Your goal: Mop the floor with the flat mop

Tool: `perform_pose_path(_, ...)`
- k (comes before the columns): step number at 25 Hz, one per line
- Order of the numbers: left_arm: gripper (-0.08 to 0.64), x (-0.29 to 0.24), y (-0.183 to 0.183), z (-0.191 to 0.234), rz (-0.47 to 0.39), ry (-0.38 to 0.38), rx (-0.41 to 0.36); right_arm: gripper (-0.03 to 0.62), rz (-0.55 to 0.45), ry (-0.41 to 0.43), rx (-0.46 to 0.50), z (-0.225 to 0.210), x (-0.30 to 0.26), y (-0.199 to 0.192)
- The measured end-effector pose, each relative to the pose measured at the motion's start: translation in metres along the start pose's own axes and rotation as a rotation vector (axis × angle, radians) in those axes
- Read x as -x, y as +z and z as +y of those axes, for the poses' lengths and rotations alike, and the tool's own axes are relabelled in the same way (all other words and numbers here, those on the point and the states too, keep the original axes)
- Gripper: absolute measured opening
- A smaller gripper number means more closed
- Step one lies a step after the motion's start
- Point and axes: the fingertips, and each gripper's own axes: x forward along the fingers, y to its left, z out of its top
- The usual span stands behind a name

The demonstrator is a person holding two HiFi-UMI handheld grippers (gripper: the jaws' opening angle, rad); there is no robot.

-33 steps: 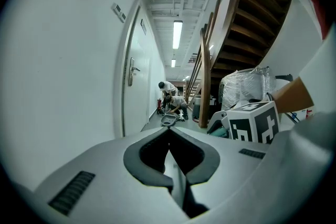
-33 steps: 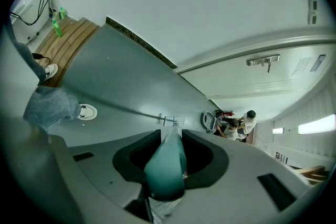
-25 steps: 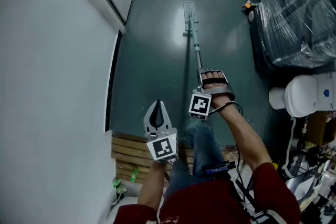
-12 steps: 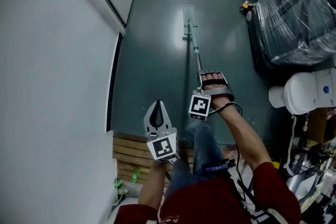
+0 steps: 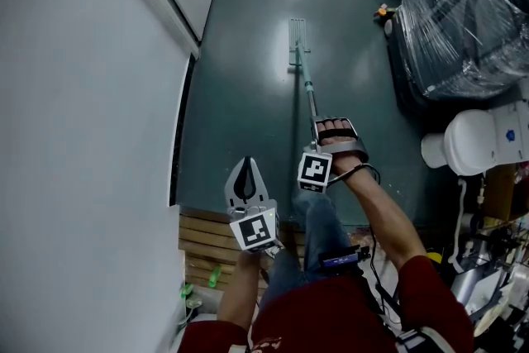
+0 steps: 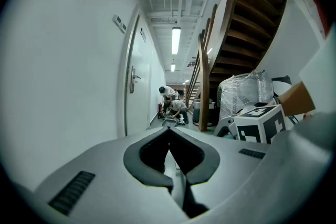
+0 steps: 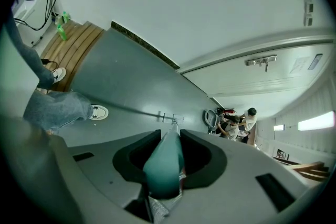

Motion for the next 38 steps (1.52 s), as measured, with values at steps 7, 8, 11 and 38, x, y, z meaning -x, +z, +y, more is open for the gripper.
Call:
perform_pose_path(7,0.015,0.036,0.018,-0.002,0.005,0.006,-0.032,0.118,0.0,-0.001,-0.007,0.021,0.04,0.001)
perform_pose_path(8,0.015,0.041,0.02,-0.003,-0.003,0.004,-0.031,0.118,-0.003,-0.002,-0.01,0.023,0.046,0.001)
perform_pose_path(11,0.015,0.052,0.026,-0.005,-0.034,-0.012,-0.018,0.117,0.01,-0.001,-0.013,0.028,0.063,-0.001)
perform_pose_path(38,0.015,0.183,0.05,-0.002,-0.084,-0.059,-0.02,0.117,0.018,0.06,-0.112,0.133,0.211,0.014)
